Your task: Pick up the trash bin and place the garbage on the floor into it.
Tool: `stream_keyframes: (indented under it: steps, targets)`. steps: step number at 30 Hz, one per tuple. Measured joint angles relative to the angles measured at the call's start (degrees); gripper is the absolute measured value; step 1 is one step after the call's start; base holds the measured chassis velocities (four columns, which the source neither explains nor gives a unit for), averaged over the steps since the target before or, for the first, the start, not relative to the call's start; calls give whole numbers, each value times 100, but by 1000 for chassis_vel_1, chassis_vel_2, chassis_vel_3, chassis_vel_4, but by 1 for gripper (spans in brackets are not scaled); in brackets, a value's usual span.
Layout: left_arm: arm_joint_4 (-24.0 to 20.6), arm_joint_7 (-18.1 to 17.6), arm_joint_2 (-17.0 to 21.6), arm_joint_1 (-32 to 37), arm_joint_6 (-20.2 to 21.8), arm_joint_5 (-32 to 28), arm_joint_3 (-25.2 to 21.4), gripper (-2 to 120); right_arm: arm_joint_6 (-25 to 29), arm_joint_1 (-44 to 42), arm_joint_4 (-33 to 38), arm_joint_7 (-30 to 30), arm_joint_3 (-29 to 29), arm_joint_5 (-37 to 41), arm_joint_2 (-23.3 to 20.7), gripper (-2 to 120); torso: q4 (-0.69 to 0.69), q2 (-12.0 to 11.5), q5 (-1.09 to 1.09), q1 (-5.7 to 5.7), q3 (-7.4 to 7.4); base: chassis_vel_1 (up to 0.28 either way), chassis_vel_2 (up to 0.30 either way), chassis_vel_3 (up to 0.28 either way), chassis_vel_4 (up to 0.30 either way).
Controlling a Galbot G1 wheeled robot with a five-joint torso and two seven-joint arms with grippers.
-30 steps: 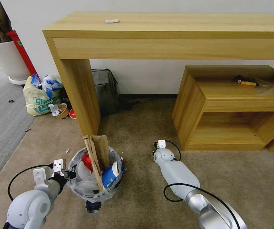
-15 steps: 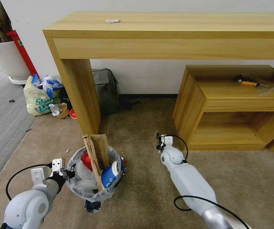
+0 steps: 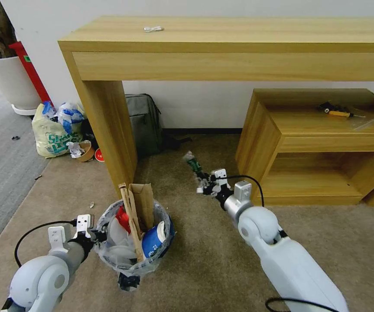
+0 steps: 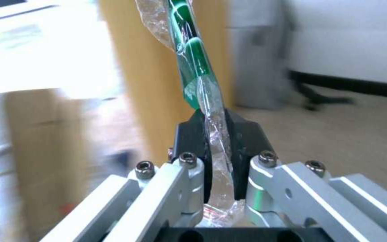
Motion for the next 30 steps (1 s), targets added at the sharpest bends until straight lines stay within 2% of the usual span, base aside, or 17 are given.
stream_keyframes:
  steps: [3,6,7,10,18,24,30]
  targets:
    - [7,-75,94,-19,0,-107,54,0,29,31,93,-313,-235,26,-88,7,0,0,0,0,0,0,0,0,0]
    - [2,-176,278,-25,0,-273,171,0,155,325,-55,-626,-778,-55,8,7,1,0,-1,0,0,0,0,0,0]
    - [2,-176,278,-25,0,-273,171,0,155,325,-55,-626,-778,-55,8,7,1,0,-1,0,0,0,0,0,0]
    - [1,-255,389,-78,0,-387,265,0,160,719,-284,-686,-1349,-174,317,7,2,0,-1,0,1,0,0,0,0]
    - [-40,-286,391,-57,0,-426,253,0,54,1261,-819,-616,-2062,-457,760,7,2,0,-2,0,1,0,0,0,0]
    - [-61,-287,388,-53,0,-451,193,0,-7,1339,-890,-555,-2173,-517,773,7,1,0,-1,0,1,0,0,0,0]
    - [51,-244,359,-61,1,-429,161,0,-17,1223,-614,-431,-1983,-441,684,7,1,0,0,0,1,0,0,0,0]
